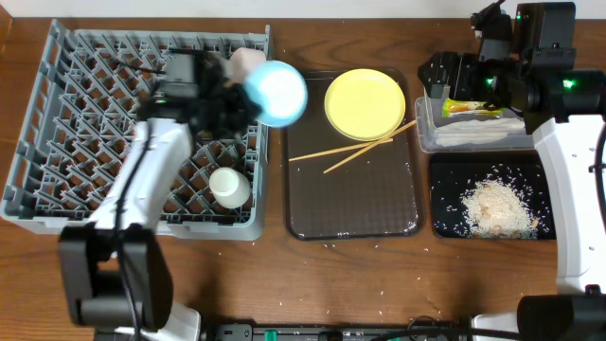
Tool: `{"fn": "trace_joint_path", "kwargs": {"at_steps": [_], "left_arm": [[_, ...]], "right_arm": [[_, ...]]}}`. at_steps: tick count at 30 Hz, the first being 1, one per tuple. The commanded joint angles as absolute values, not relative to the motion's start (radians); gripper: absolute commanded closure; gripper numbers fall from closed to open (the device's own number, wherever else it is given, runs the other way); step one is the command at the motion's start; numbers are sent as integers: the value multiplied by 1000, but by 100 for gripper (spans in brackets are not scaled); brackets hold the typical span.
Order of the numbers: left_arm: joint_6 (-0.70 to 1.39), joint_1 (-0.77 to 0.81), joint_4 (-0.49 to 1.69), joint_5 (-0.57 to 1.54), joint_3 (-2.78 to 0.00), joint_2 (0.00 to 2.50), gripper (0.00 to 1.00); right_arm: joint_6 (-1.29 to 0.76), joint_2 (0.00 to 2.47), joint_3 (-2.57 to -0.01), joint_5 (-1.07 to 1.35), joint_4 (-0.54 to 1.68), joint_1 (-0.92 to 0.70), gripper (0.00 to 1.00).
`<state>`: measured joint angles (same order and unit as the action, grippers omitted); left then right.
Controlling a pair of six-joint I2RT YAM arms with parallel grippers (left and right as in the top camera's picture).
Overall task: Sort waste into correct bins and load items into the dishwasher
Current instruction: 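Carry the light-blue bowl into the rack and set it beside the pink bowl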
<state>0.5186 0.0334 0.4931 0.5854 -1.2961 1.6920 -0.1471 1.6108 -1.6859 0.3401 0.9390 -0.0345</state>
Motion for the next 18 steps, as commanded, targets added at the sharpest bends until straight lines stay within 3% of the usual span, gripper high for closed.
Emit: {"fn": "trace_joint_path", "kwargs": {"at_steps": [1, 8, 14, 18], "left_arm": [[443, -51, 565, 323, -1295, 1594, 92], [392, -60, 658, -290, -1295, 1492, 93], [366, -47, 658, -455, -1294, 1508, 93], [328, 45, 658, -670, -1293, 1509, 93]], "right_arm": [[-133, 1602, -1687, 340, 939, -27, 1], [-133, 1602, -1687, 340, 939, -27, 1], [-133, 1602, -1687, 340, 939, -27, 1], [-133, 1602, -1687, 340, 939, -27, 1]]}}
